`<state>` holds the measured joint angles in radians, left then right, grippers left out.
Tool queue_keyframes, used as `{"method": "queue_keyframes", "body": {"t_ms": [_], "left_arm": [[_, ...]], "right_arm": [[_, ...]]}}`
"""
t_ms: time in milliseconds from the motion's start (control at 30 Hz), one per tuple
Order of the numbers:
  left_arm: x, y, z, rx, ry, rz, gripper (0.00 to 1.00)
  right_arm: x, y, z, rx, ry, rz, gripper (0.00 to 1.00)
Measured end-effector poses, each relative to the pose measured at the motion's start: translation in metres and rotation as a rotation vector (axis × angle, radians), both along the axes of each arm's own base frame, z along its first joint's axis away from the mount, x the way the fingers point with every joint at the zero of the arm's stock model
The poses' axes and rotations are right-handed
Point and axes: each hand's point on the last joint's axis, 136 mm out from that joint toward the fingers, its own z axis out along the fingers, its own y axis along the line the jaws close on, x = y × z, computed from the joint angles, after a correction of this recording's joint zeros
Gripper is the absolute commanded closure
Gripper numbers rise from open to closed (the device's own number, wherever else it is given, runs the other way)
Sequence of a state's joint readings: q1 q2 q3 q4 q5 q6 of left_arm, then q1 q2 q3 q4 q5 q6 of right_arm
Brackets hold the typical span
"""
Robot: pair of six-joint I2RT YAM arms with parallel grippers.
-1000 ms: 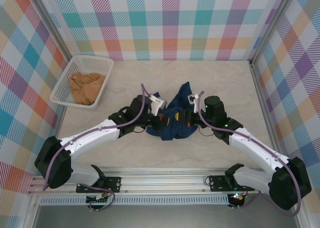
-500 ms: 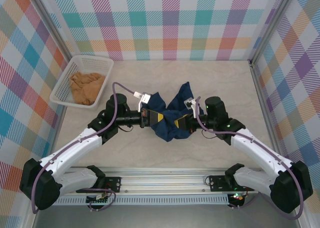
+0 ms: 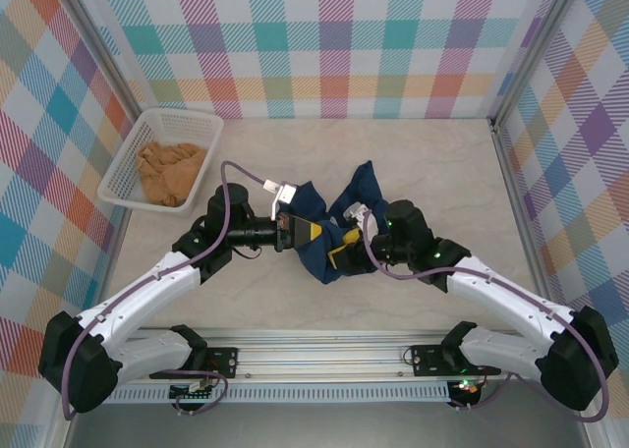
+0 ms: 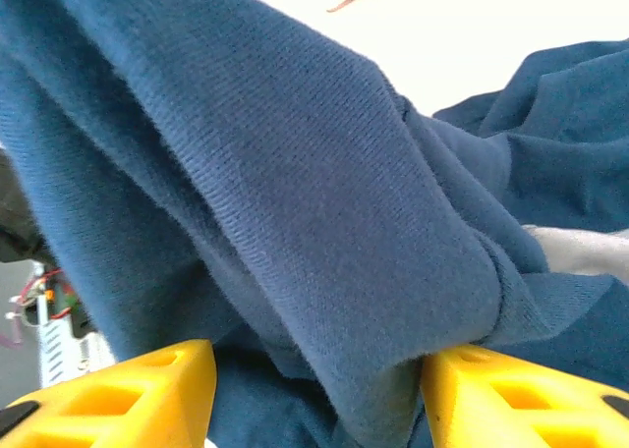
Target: Fold the inside-out t-shirt
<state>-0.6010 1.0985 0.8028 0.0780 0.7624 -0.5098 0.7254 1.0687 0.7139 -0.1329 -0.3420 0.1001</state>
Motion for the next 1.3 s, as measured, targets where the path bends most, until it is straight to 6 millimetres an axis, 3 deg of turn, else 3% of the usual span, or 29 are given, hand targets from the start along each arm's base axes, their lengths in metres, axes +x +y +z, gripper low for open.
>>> {"method": "queue_keyframes", "body": {"t_ms": [267,433,533,633,700,800,967,1200,1300], "left_arm": [[0.000,0.001,-0.003,0.014,0.016,0.006,1.00],[0.003,0.002,-0.002,0.023,0.020,0.022,1.00],[0.003,0.003,-0.003,0.030,0.025,0.030,1.00],[0.005,0.003,-0.004,0.032,0.024,0.038,1.00],[0.005,0.003,-0.004,0.033,0.024,0.040,1.00],[0.005,0.003,-0.004,0.034,0.025,0.041,1.00],[0.005,0.004,-0.006,0.039,0.033,0.040,1.00],[0.004,0.004,-0.006,0.041,0.035,0.041,1.00],[0.004,0.004,-0.006,0.041,0.035,0.041,1.00]], "right_arm": [[0.018,-0.006,-0.011,-0.128,-0.123,-0.108,0.49],[0.004,-0.022,0.020,-0.091,-0.220,-0.156,0.59],[-0.012,-0.017,0.034,-0.042,-0.238,-0.129,0.69],[-0.026,-0.001,0.023,-0.046,-0.210,-0.065,0.79],[-0.031,0.010,0.005,-0.080,-0.168,-0.034,0.82],[-0.027,0.015,-0.017,-0.129,-0.122,-0.047,0.84],[-0.014,0.014,-0.037,-0.189,-0.097,-0.106,0.83],[0.000,0.017,-0.037,-0.194,-0.093,-0.155,0.72],[0.005,0.019,-0.031,-0.172,-0.100,-0.169,0.73]]}}
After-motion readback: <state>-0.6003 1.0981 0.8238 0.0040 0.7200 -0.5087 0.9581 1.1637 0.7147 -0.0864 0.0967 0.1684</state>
